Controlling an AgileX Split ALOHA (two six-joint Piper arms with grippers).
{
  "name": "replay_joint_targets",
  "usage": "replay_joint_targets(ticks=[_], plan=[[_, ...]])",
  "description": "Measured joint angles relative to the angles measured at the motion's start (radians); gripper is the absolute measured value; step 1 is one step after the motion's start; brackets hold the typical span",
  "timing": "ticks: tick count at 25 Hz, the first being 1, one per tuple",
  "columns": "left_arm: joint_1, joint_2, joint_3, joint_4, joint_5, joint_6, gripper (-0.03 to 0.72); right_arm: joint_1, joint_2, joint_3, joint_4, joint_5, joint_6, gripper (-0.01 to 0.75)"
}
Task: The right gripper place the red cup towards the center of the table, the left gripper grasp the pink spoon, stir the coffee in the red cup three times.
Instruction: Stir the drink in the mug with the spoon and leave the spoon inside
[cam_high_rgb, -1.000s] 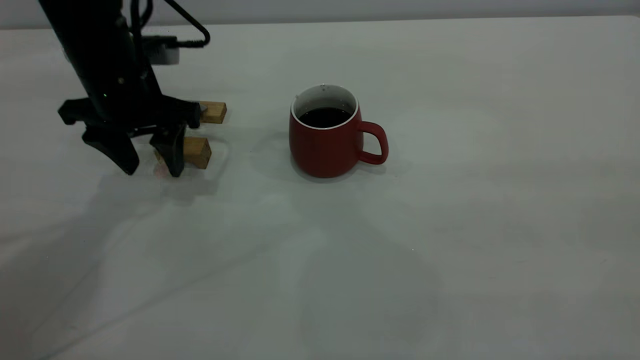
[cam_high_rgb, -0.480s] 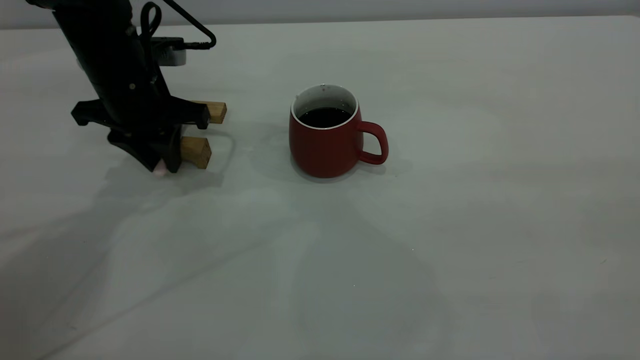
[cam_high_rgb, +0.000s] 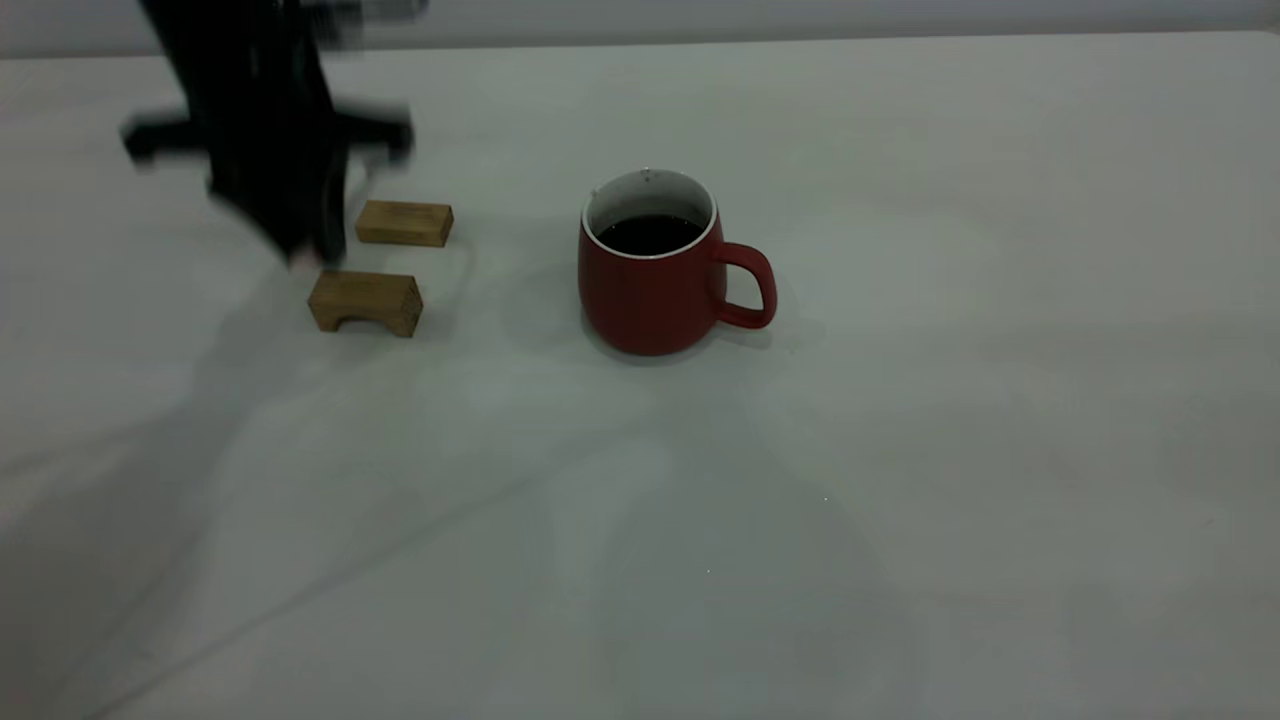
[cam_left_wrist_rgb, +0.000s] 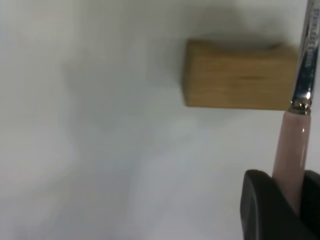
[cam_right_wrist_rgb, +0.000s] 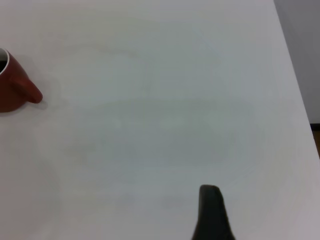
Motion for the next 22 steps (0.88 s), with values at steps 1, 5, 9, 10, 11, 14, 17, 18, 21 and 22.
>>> replay_joint_targets(ticks=[1, 5, 9, 10, 11, 14, 17, 18, 21, 22], plan=[[0.0, -0.023, -0.055, -0.019, 0.052, -0.067, 0.166, 0.0, 0.0, 0.0, 0.0, 0.0, 0.001, 0.584], [0.0, -0.083, -0.239, -0.15, 0.286, -0.473, 0.166, 0.0, 0.0, 0.0, 0.0, 0.0, 0.001, 0.584], [0.0, -0.085, -0.357, -0.392, 0.348, -0.937, 0.166, 0.0, 0.0, 0.0, 0.0, 0.0, 0.001, 0.584], [0.0, -0.085, -0.371, -0.45, 0.348, -1.021, 0.166, 0.0, 0.0, 0.0, 0.0, 0.0, 0.001, 0.584], [0.0, -0.085, -0.379, -0.525, 0.348, -1.108, 0.166, 0.0, 0.0, 0.0, 0.0, 0.0, 0.001, 0.584], [-0.001, -0.077, -0.387, -0.736, 0.348, -1.262, 0.166, 0.0, 0.0, 0.0, 0.0, 0.0, 0.001, 0.584], [-0.011, -0.045, -0.387, -0.915, 0.348, -1.297, 0.166, 0.0, 0.0, 0.0, 0.0, 0.0, 0.001, 0.584], [-0.016, -0.027, -0.387, -0.97, 0.348, -1.301, 0.166, 0.0, 0.0, 0.0, 0.0, 0.0, 0.001, 0.584], [-0.024, 0.03, -0.387, -1.07, 0.348, -1.295, 0.166, 0.0, 0.0, 0.0, 0.0, 0.0, 0.001, 0.584], [-0.024, 0.049, -0.387, -1.087, 0.348, -1.284, 0.166, 0.0, 0.0, 0.0, 0.0, 0.0, 0.001, 0.584]])
